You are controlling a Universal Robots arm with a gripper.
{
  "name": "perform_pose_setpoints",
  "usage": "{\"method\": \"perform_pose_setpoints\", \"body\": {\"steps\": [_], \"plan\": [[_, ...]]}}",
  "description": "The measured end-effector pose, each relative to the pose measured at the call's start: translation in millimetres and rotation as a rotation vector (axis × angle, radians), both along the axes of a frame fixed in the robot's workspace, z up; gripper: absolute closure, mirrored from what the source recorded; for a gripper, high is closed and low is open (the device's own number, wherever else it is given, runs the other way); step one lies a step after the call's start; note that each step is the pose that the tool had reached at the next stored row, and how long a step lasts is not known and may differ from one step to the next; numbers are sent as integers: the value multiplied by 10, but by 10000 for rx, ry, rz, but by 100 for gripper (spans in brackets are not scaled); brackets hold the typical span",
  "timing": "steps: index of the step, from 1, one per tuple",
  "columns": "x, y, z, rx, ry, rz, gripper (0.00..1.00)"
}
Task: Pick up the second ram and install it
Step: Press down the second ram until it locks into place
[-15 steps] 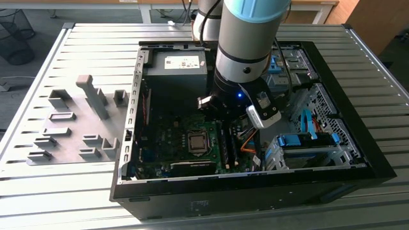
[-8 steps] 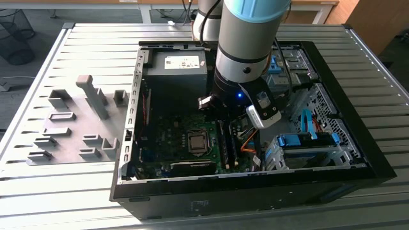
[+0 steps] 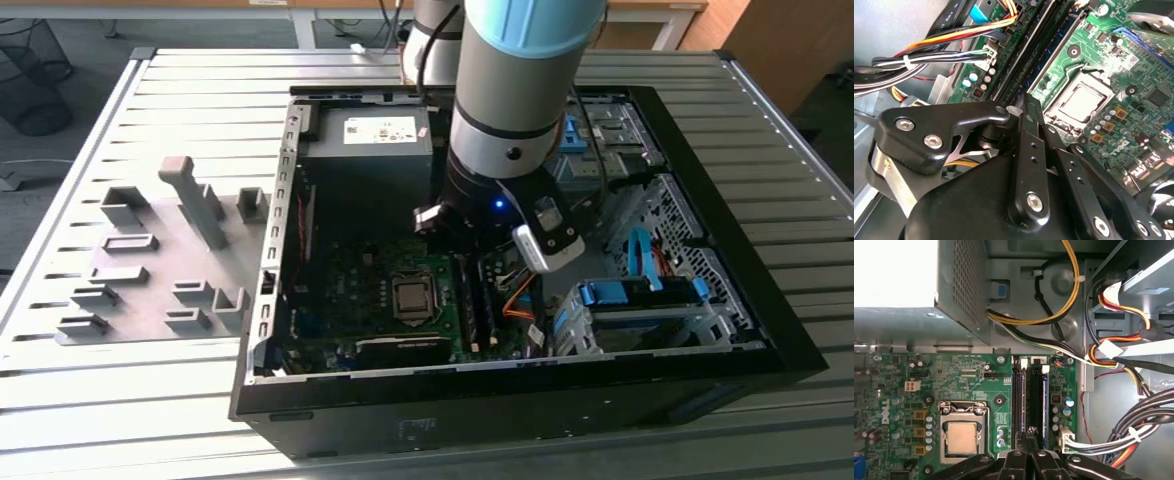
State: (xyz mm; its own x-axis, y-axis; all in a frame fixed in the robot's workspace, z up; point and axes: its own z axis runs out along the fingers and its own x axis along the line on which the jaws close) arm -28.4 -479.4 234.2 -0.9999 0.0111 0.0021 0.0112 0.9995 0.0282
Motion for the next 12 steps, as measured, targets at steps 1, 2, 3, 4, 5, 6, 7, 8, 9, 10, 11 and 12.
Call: {"method": "perform_pose_setpoints", "body": {"steps": [1, 2, 3, 4, 5, 6, 7, 8, 9, 10, 11, 12], "plan": [[0, 0, -18, 1, 0, 0, 89], [0, 0, -37, 0, 0, 0, 89], [0, 0, -55, 0, 0, 0, 89], [0, 0, -73, 1, 0, 0, 89], [0, 0, -91, 0, 0, 0, 89], [0, 0, -109, 1, 0, 0, 89], [0, 0, -127, 1, 0, 0, 89], [0, -2, -142, -11, 5, 0, 89], [-1, -2, -156, -18, 10, 0, 89], [-1, -2, -174, -17, 11, 0, 89], [-1, -2, -192, -15, 16, 0, 89], [-1, -2, -203, -17, 23, 0, 89]]}}
